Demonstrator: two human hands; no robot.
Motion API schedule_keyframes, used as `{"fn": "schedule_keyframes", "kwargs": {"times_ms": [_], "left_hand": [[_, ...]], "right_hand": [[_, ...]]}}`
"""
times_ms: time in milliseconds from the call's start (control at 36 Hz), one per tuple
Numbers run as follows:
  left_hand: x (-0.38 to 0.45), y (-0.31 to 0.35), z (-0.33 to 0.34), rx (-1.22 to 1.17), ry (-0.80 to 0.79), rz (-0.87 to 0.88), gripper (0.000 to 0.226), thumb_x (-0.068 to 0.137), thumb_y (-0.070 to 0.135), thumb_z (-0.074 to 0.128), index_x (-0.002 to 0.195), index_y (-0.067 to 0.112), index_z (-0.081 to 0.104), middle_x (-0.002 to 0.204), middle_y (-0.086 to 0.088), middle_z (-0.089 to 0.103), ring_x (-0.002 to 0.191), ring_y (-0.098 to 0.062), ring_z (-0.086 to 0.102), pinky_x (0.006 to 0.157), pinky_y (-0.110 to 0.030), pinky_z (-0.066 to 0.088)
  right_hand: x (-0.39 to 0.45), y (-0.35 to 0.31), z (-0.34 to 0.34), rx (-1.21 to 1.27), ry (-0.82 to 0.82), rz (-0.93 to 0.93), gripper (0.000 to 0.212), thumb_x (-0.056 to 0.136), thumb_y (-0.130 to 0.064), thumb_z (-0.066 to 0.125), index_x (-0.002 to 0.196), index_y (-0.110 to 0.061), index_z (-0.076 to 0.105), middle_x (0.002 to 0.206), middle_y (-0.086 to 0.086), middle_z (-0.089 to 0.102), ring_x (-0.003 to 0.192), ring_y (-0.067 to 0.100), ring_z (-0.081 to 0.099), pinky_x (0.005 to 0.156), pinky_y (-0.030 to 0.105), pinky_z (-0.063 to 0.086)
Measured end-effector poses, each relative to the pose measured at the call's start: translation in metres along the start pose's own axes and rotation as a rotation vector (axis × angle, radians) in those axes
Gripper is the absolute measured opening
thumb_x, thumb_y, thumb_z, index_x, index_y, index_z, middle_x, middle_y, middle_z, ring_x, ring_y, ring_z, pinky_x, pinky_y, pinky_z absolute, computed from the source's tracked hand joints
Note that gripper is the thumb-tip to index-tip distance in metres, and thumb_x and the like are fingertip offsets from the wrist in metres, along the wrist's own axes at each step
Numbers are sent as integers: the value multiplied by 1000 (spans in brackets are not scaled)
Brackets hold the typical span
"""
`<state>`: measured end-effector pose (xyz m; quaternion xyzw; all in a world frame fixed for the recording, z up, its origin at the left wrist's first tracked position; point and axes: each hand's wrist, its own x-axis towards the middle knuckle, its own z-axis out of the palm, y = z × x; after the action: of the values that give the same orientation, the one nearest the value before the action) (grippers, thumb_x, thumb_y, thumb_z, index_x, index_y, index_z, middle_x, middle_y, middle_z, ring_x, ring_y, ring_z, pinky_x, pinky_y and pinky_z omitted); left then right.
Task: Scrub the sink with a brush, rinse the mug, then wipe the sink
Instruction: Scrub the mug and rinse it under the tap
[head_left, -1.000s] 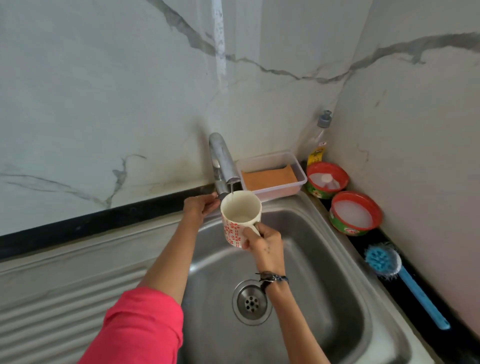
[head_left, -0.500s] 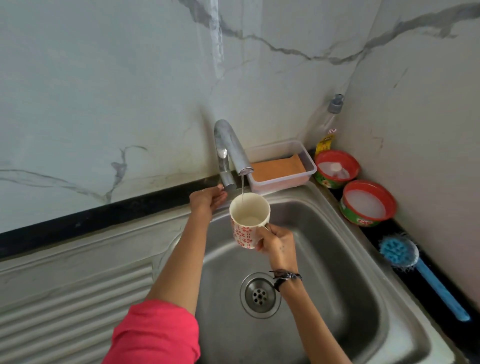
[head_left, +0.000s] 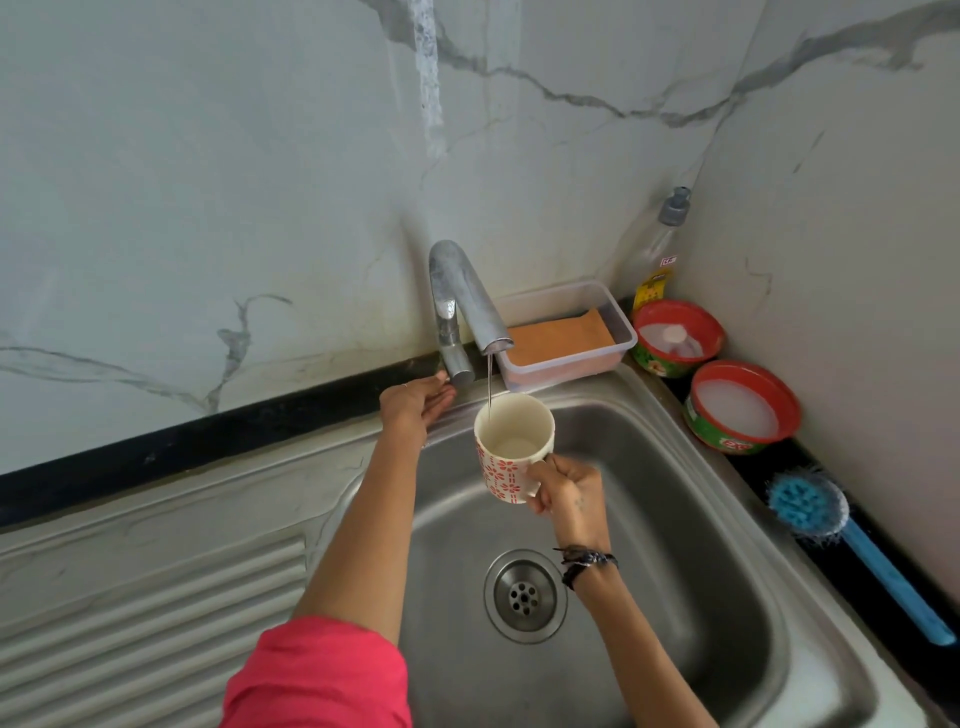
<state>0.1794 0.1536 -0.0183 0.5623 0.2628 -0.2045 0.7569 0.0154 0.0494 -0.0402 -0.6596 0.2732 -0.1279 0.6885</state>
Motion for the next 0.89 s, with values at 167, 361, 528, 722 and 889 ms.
{"fn": "schedule_keyframes", "kwargs": {"times_ms": [167,361,528,722,889], "left_hand": [[-4,0,0,5,1,6,27,83,-1,65,107,-11,60,77,-15,64,69,-18,65,56,-20,55],[-7,-3,-1,0,5,46,29,84,-1,64,111,-9,60,96,-20,68,71,-18,65,56,-19,56],[-9,-3,0,22,-3,47,28,84,0,63,111,-9,60,104,-23,66,70,-18,65,63,-23,57],[-8,-1,-1,24,-14,36,29,84,-2,63,112,-11,59,107,-25,65,69,-18,64,77,-27,53],[-12,-1,0,12,-15,24,30,84,-1,64,111,-11,60,92,-19,67,63,-17,65,73,-26,55]], "right_hand": [[-2,3,0,-7,-10,-6,32,61,-24,57,35,-18,39,37,-7,33,55,20,36,61,35,31],[-3,3,0,-13,-30,-3,31,61,-24,58,36,-18,40,37,-6,34,53,18,36,62,35,33],[-2,4,-1,-23,-28,2,31,61,-24,57,35,-18,41,37,-8,33,52,18,34,63,35,33],[0,5,-1,-55,-30,-8,28,60,-25,57,36,-18,43,38,-7,36,55,19,40,64,34,34],[-1,4,0,-62,-29,-13,30,60,-25,59,36,-18,43,38,-8,36,55,19,39,63,34,34]]}}
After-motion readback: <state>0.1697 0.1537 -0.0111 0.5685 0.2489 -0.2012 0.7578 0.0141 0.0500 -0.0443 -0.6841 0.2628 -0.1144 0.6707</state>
